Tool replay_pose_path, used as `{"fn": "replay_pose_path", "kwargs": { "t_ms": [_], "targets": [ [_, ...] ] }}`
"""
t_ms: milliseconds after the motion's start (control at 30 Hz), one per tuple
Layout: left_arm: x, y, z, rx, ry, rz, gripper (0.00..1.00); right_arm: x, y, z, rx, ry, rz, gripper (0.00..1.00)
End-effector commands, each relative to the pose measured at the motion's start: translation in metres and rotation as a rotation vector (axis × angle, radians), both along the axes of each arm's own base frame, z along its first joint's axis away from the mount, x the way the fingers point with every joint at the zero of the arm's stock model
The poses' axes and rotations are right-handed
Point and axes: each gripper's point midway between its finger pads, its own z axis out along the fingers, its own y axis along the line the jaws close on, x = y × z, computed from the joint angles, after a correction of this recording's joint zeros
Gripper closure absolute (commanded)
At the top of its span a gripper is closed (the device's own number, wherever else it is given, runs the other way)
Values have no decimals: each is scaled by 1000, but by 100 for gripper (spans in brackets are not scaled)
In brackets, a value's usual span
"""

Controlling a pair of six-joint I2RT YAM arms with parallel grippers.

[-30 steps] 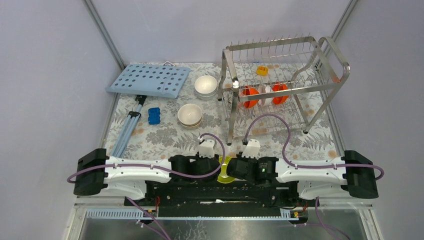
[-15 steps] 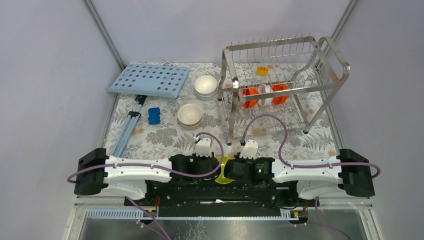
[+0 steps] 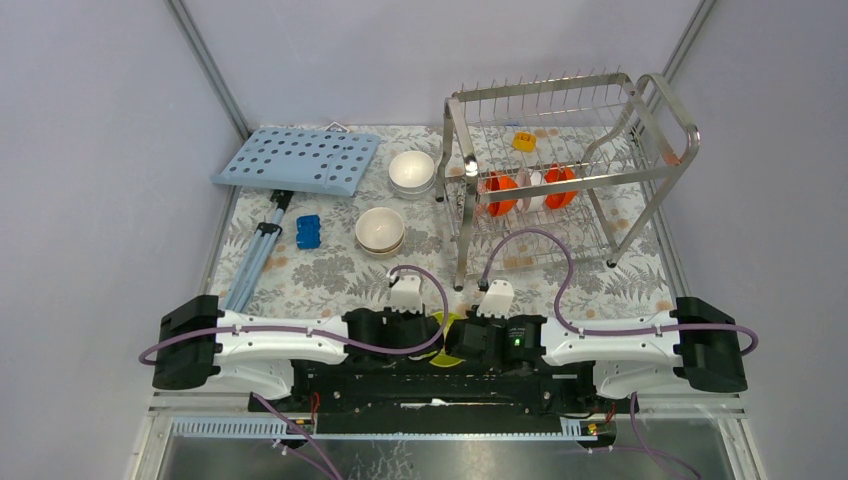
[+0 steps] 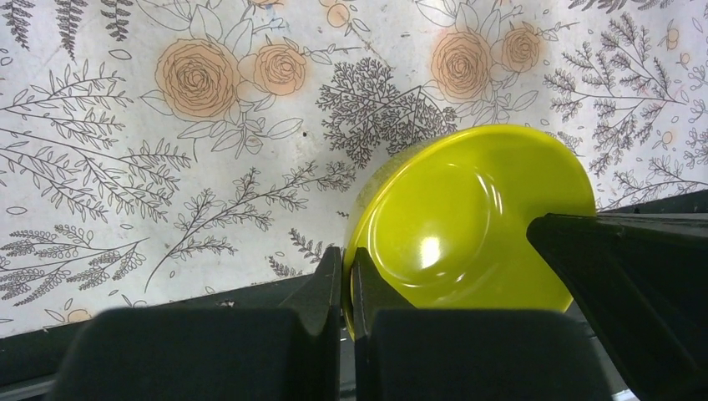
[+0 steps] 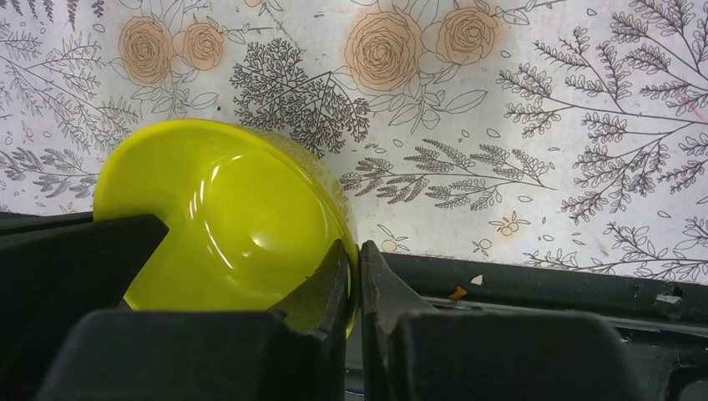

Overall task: Unload the bowls from the dish rack
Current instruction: Place the bowl at the center of the board.

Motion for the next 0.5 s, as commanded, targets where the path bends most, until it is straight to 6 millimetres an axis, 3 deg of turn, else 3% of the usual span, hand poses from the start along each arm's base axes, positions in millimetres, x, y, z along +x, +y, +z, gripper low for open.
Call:
{"fn": "replay_pose_path", "kwargs": {
  "t_ms": [0,200,333,467],
  "targets": [
    [-2,-10,11,-39,-8,-19,100,3,20,21,71,-46,52,97],
    [2,-1,19,-69,-35,4,100,-4,25,37,117,-47,143,42],
    [9,9,33,-82,-80,32,100,-11,27,53,140,-37,209,26],
    [17,21,45,-71,-114,58,100,-14,11,61,105,-36,235,13]
  ]
}}
